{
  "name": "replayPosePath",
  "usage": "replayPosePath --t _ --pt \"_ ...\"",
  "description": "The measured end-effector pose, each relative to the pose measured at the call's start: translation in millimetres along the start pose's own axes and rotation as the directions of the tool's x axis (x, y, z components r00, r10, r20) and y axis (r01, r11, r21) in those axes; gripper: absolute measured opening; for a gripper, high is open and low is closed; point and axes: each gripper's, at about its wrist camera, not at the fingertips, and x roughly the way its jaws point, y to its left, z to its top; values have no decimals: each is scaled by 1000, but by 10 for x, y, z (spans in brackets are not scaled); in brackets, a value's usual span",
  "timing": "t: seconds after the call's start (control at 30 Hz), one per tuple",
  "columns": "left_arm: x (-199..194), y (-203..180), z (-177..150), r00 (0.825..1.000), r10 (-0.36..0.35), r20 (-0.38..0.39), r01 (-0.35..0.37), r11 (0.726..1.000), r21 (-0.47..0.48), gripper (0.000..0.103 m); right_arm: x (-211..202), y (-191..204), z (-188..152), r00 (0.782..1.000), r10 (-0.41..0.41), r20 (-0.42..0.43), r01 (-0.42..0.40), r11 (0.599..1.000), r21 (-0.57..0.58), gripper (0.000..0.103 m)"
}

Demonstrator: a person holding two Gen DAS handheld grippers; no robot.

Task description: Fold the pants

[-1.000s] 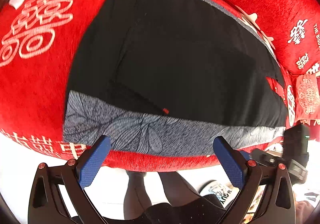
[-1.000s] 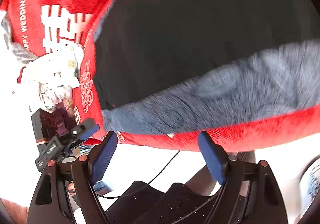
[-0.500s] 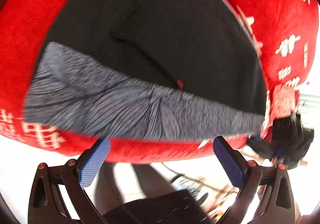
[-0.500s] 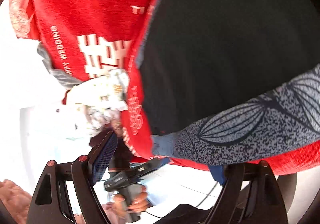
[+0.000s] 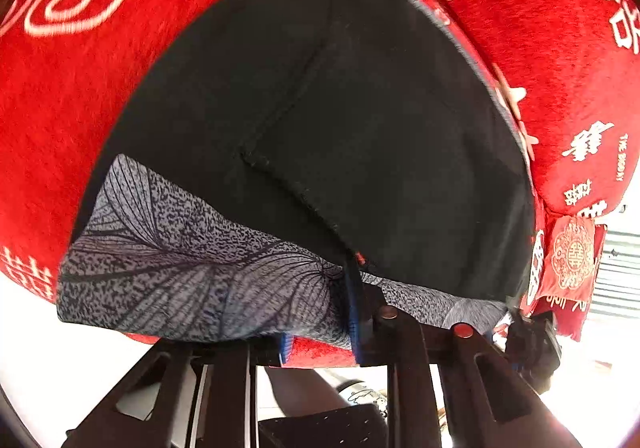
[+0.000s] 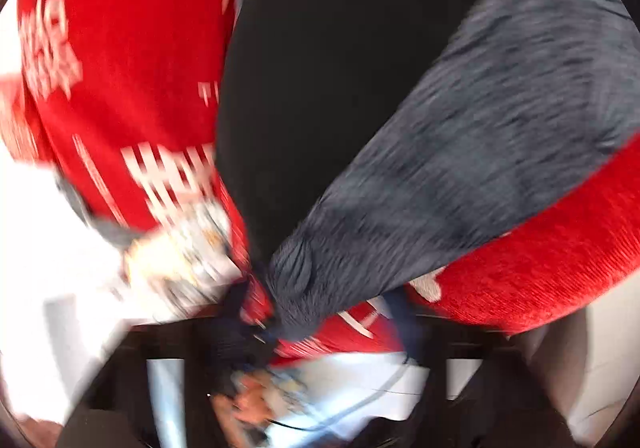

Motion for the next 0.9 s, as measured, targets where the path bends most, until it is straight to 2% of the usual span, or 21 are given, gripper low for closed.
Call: replayPosePath --t 0.03,0.1,0.17,0.27,0.43,0.5,0.57,0.63,0.67,0.7,0.73,0.8,0.83,0.87,0.9 --pt "-30 -64 2 1000 5 6 -5 1000 21 22 -31 83 6 1000 -4 7 4 1000 -21 17" --pt "-159 -244 58 999 26 31 -28 997 68 22 -63 354 -1 999 -42 1 41 992 -121 16" --pt "-303 -340 144 998 16 59 -21 996 82 22 -109 690 33 998 -60 -3 59 977 -204 16" --pt "-556 -592 364 992 -8 125 -5 994 106 22 -133 1281 181 995 -100 -17 88 930 -356 16" --pt "-789 -1013 996 965 -16 263 -24 989 147 23 199 2086 736 980 -188 -64 123 825 -552 16" --pt "-707 -1127 1293 958 14 287 -55 989 137 23 461 2282 1049 966 -250 -60 164 778 -607 16" --pt "-511 -1197 1520 950 59 306 -99 988 116 26 722 2359 1318 955 -289 -65 185 755 -629 18" --pt "-300 -1234 1754 938 114 326 -156 982 107 37 1015 2382 1549 937 -343 -57 224 721 -656 19" --pt "-183 -1221 1835 929 153 337 -195 976 96 46 1194 2354 1669 922 -383 -45 256 696 -671 19" --pt "-61 -1205 1942 904 219 367 -262 962 71 71 1322 2286 1766 910 -413 -43 280 685 -673 19" --pt "-8 -1135 1969 890 246 383 -288 956 56 76 1437 2225 1849 899 -437 -42 300 681 -668 21" --pt "118 -1045 2083 890 277 363 -306 952 24 76 1660 2077 1997 869 -494 -41 352 674 -649 37" --pt "152 -980 2133 888 296 352 -314 949 -5 76 1722 2019 2042 864 -500 -54 355 683 -638 56" --pt "135 -928 2096 883 308 354 -322 946 -21 76 1741 2006 2060 876 -477 -70 334 706 -624 64" --pt "96 -926 2088 878 318 359 -331 943 -25 76 1748 2063 2070 880 -468 -78 324 713 -621 69"
